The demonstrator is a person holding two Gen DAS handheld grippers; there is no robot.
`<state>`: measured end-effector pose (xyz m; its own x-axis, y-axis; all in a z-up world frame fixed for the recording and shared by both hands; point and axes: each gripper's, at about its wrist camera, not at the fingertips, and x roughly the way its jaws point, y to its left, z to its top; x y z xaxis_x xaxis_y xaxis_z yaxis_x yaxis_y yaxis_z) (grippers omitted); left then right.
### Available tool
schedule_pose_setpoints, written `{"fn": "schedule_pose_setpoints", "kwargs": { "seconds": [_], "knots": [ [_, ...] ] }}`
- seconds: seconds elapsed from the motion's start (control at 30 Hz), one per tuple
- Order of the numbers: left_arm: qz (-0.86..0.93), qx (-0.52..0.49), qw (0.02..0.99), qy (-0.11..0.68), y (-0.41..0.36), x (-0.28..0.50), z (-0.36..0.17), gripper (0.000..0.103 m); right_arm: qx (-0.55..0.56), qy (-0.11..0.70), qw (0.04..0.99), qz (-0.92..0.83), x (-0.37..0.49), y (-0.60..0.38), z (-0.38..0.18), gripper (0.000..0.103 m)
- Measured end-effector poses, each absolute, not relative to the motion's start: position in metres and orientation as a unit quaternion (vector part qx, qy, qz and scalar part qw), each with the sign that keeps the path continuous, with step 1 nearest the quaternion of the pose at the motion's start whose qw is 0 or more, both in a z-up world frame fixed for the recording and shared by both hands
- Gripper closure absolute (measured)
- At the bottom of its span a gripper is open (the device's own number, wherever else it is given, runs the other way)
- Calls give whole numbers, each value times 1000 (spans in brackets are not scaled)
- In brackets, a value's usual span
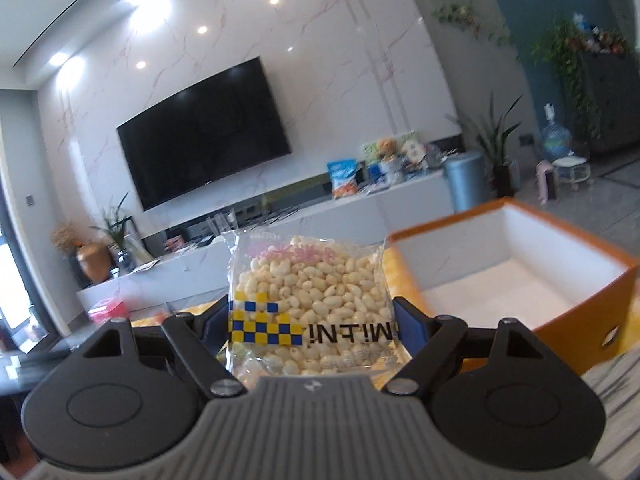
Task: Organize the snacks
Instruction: 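Carry both bags to the orange box and open both tools to drop them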
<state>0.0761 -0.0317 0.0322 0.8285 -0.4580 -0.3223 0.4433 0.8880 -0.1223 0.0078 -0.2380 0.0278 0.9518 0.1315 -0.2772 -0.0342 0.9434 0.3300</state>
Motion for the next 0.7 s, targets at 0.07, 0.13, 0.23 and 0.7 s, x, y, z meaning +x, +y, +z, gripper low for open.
{"fn": "schedule_pose_setpoints", "kwargs": {
  "seconds": [0.07, 0.13, 0.23, 0.7],
  "knots": [
    [-248, -37, 951, 181, -51, 90, 47, 55, 177, 144, 973, 20, 5, -260, 33, 23],
    [-262, -57, 943, 196, -71, 103, 57, 55, 184, 142, 973, -1, 3, -279, 37, 23],
    [-314, -81, 926, 194, -100, 125, 61, 55, 179, 135, 974, -38, 0, -307, 38, 23],
    [-312, -85, 896, 305, -195, 191, 2, 55, 235, 120, 958, -112, 11, -385, 17, 23]
  ]
}}
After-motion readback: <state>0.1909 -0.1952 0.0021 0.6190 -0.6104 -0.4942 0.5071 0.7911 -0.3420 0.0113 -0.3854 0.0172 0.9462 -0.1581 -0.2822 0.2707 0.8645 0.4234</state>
